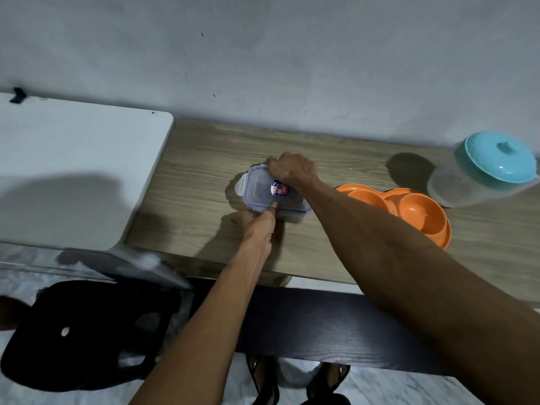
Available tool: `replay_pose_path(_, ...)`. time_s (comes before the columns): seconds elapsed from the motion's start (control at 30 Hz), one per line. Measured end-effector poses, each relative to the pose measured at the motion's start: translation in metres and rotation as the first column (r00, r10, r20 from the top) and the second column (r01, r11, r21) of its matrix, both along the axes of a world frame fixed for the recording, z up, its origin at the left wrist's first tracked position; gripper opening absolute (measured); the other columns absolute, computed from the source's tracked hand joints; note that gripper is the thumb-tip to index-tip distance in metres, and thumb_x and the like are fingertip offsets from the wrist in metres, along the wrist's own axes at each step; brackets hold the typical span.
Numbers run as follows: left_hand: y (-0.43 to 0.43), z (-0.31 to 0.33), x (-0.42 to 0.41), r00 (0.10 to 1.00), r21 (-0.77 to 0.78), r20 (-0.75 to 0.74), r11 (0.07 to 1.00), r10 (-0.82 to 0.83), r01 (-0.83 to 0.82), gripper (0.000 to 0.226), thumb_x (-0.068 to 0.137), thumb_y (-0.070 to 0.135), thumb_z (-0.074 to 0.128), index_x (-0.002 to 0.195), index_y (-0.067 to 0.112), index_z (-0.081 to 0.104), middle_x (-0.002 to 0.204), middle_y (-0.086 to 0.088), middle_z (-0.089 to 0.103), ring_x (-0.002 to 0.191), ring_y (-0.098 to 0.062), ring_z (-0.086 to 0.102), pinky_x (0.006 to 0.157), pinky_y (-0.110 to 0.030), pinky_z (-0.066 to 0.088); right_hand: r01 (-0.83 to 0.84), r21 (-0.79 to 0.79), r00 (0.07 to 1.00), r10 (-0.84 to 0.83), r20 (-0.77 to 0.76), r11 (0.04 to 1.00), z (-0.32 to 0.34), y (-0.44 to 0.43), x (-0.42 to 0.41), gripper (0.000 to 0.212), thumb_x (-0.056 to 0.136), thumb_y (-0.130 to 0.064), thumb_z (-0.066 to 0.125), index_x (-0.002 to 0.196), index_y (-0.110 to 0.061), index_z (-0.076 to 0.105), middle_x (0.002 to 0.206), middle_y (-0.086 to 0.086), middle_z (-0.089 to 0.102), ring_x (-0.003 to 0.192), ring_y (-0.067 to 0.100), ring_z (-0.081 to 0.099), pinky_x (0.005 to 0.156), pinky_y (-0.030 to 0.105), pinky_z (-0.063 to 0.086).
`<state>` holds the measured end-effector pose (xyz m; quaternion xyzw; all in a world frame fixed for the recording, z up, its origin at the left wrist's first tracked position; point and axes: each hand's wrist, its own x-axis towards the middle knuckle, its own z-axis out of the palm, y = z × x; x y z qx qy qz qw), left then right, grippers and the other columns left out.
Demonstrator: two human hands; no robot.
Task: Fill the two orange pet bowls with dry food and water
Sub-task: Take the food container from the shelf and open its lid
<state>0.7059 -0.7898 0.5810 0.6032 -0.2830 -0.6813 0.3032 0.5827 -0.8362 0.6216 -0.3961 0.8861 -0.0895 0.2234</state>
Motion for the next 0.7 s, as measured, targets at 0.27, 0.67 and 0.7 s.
replay_pose_path(0.27, 0.002, -0.003, -0.004, 0.996, -0.077, 0.058, 0.994, -0.072, 0.076, 0.092, 0.088, 0.005, 0.068, 0.152, -0.002, 0.002, 0.142, -0.009, 0.051, 0.122, -0.017, 0.052, 0.103, -0.021, 0.038, 0.014, -0.045, 1.000, -0.014, 0.003, 0.999, 0.001, 0.001, 0.002, 0.053, 0.094, -0.049, 0.035, 0.112, -0.012, 0.068, 0.125, 0.017, 0.063, 0.112, 0.035, 0.059, 0.081, 0.035, 0.037)
replay_pose_path(0.67, 0.010, 0.006, 0.023, 0.980, -0.207, 0.014, 0.958, -0.199, 0.197, 0.060, 0.075, 0.021, 0.082, 0.128, 0.020, 0.055, 0.121, -0.006, 0.069, 0.109, -0.025, 0.067, 0.098, -0.045, 0.052, 0.298, -0.147, 0.927, -0.249, 0.280, 0.943, 0.008, 0.068, -0.023, 0.048, 0.089, -0.040, 0.053, 0.103, 0.004, 0.065, 0.107, 0.027, 0.068, 0.101, 0.039, 0.065, 0.076, 0.034, 0.048)
replay_pose_path(0.7, 0.011, 0.009, 0.025, 0.979, -0.216, 0.020, 0.955, -0.203, 0.202, 0.056, 0.077, 0.021, 0.081, 0.128, 0.019, 0.057, 0.120, -0.005, 0.069, 0.108, -0.022, 0.067, 0.097, -0.042, 0.053, 0.321, -0.140, 0.910, -0.264, 0.320, 0.937, 0.006, 0.074, -0.024, 0.046, 0.089, -0.038, 0.053, 0.096, 0.005, 0.067, 0.096, 0.025, 0.070, 0.093, 0.037, 0.068, 0.072, 0.034, 0.050)
